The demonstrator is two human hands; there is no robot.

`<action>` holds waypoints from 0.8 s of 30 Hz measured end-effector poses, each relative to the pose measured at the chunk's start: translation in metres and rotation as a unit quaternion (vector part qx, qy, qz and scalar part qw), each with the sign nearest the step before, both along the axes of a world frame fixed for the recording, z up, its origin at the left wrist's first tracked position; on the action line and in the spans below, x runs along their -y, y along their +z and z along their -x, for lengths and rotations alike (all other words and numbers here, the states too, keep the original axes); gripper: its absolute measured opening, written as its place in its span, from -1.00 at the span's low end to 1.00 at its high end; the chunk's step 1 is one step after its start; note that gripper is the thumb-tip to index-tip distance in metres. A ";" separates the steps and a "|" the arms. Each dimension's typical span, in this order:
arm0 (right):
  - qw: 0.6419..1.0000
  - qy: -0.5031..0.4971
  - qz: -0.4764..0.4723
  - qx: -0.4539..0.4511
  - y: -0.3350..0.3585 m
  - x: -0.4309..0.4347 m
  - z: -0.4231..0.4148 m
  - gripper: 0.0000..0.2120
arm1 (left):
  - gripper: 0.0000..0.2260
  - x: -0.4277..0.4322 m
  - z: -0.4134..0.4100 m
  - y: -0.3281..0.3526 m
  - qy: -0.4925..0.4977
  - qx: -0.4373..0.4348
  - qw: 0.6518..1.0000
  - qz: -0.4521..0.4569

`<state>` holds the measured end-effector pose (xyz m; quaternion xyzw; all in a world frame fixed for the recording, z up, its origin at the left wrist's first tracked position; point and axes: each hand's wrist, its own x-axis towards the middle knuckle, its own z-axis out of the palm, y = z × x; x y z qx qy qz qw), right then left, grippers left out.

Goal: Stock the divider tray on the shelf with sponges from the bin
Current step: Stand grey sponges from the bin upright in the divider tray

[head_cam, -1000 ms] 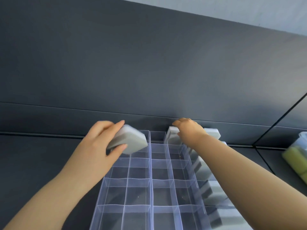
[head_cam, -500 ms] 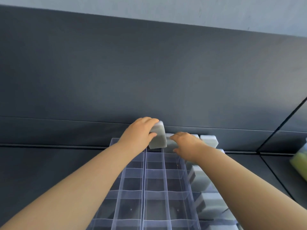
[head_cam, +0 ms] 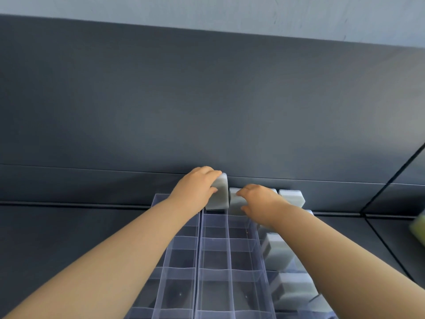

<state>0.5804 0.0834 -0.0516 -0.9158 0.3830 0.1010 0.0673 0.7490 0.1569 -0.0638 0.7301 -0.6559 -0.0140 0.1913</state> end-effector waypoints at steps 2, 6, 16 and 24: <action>1.000 -0.002 0.000 0.002 0.000 0.001 0.000 -0.66 | -0.61 0.002 -0.002 -0.001 0.001 0.009 1.000 -0.007; 1.000 0.000 -0.002 0.010 0.000 0.000 0.000 -0.66 | -0.59 0.003 -0.009 -0.004 -0.001 0.024 0.999 -0.028; 1.000 0.001 -0.004 0.020 0.000 -0.003 -0.003 -0.66 | -0.65 0.005 -0.003 -0.013 -0.027 0.054 0.997 -0.037; 1.000 0.000 0.007 0.017 -0.001 -0.007 -0.006 -0.65 | -0.57 0.005 0.002 -0.036 -0.031 0.084 0.994 -0.063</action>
